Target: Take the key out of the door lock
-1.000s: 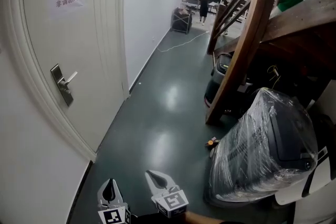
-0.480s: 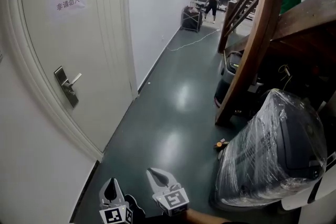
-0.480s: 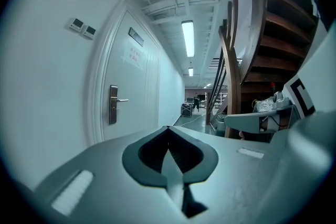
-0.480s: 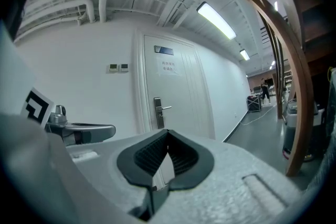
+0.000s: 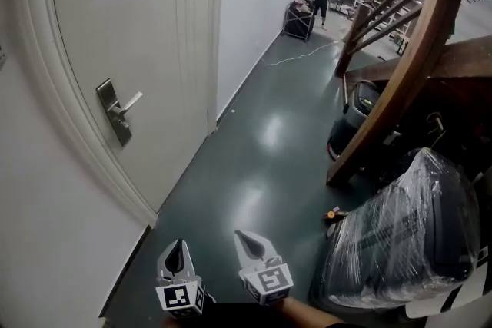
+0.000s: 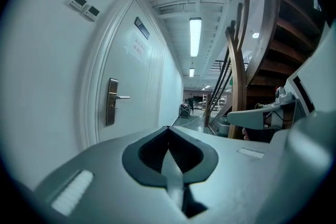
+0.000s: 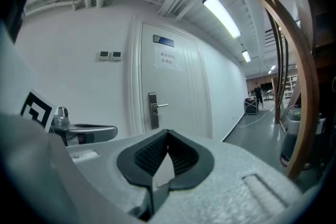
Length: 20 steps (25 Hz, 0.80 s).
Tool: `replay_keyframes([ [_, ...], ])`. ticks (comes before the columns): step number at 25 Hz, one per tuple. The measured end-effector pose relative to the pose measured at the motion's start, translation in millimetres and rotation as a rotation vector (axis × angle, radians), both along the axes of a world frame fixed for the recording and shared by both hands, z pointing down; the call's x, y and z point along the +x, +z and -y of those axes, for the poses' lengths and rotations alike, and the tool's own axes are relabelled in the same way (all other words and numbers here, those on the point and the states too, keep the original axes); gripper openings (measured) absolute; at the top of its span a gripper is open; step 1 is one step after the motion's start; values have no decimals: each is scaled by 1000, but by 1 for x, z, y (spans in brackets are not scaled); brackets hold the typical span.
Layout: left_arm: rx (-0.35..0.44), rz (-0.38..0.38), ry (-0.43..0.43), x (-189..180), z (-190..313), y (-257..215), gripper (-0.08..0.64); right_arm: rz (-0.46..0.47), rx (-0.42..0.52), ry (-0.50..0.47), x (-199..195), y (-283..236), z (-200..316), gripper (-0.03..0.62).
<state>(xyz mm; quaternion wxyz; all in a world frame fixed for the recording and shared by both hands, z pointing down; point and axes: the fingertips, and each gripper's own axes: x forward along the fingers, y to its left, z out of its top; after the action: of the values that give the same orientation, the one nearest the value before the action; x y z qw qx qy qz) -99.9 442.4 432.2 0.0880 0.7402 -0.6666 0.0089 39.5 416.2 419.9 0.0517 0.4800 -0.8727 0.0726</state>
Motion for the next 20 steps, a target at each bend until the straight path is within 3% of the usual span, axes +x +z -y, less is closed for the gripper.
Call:
replay_keyframes([
  [11, 10, -19, 23, -91, 65, -2, 18, -28, -16, -33, -110, -5, 71, -8],
  [20, 53, 2, -8, -154, 95, -16, 18, -3, 6, -48, -171, -13, 111, -8],
])
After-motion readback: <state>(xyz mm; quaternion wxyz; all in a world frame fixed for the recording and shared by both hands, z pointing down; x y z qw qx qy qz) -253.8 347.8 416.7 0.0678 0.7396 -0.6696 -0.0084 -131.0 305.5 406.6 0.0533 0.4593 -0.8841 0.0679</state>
